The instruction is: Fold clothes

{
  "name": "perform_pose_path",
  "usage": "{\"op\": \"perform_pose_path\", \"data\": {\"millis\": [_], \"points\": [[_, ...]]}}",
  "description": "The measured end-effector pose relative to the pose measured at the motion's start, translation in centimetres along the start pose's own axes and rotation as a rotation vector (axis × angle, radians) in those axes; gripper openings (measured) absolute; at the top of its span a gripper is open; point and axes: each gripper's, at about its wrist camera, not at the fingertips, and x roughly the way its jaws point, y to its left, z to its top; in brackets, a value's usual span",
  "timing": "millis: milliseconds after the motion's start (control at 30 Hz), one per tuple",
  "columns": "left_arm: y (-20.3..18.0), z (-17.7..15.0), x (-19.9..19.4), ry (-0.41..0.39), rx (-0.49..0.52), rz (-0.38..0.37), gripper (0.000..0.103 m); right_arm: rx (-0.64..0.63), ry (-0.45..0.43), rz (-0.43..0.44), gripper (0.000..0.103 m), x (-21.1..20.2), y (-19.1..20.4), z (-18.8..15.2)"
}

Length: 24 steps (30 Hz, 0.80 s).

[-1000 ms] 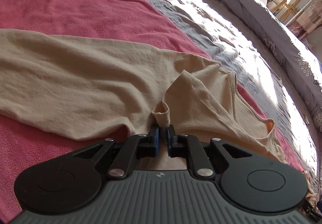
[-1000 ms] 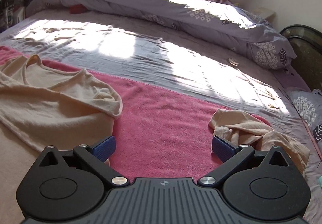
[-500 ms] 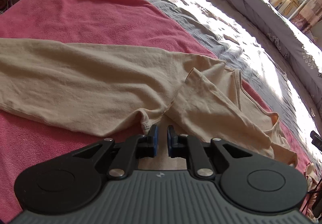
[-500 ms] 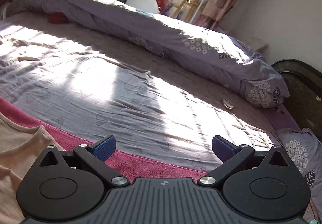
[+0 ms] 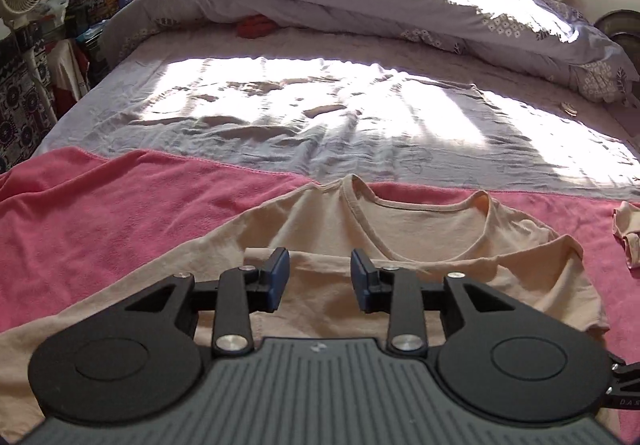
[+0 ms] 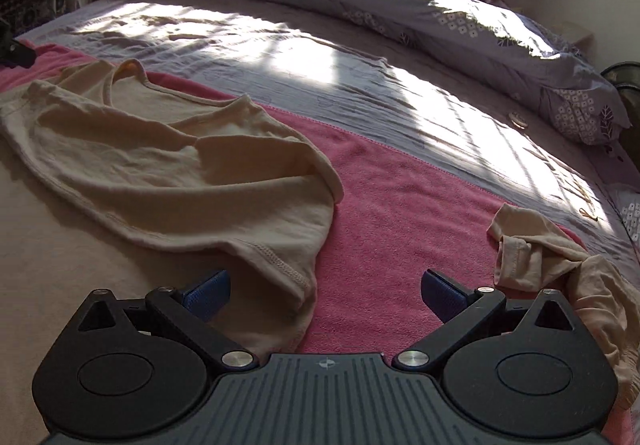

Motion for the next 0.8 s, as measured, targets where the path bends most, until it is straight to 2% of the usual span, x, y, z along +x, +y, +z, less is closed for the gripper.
{"op": "perform_pose_path", "data": {"millis": [67,133,200,233,300,333,433,600,800], "points": [[-1.5,-0.6,2.2,0.037,0.037,0.046,0.047,-0.048,-0.005,-0.005,0.103,-0.9,1.5,-1.1],[-1.2,-1.6,4.0,0.088,0.010,0.132,0.046,-0.143,-0.086,-0.116,0.103,-0.1,2.9,-1.4],[0.1,-2.8,4.6,0.122,-0.050,0.206,0.046,-0.162,-0.133,-0.214,0.103,1.2,2.8,-1.4],[0.7,-3.4,4.3,0.111,-0.063,0.223,0.047,-0.161,-0.127,-0.253,0.103,2.1,2.4,-1.3],[1.2,-4.3,3.7,0.110,-0.026,0.278,0.052,-0.159,-0.111,-0.290,0.103,3.3,1.3,-1.3],[1.2,-4.7,3.5,0.106,-0.004,0.283,0.057,-0.152,-0.111,-0.287,0.103,3.4,0.4,-1.3],[1.4,-5.5,3.0,0.096,0.046,0.289,0.059,-0.168,-0.138,-0.268,0.103,2.9,-1.5,-2.1],[2.0,-5.5,3.1,0.093,0.029,0.290,0.068,-0.195,-0.121,-0.196,0.103,2.7,-1.8,-3.2],[2.3,-5.4,3.1,0.091,0.019,0.275,0.068,-0.002,-0.018,0.001,0.103,2.4,-5.0,-1.6]]}}
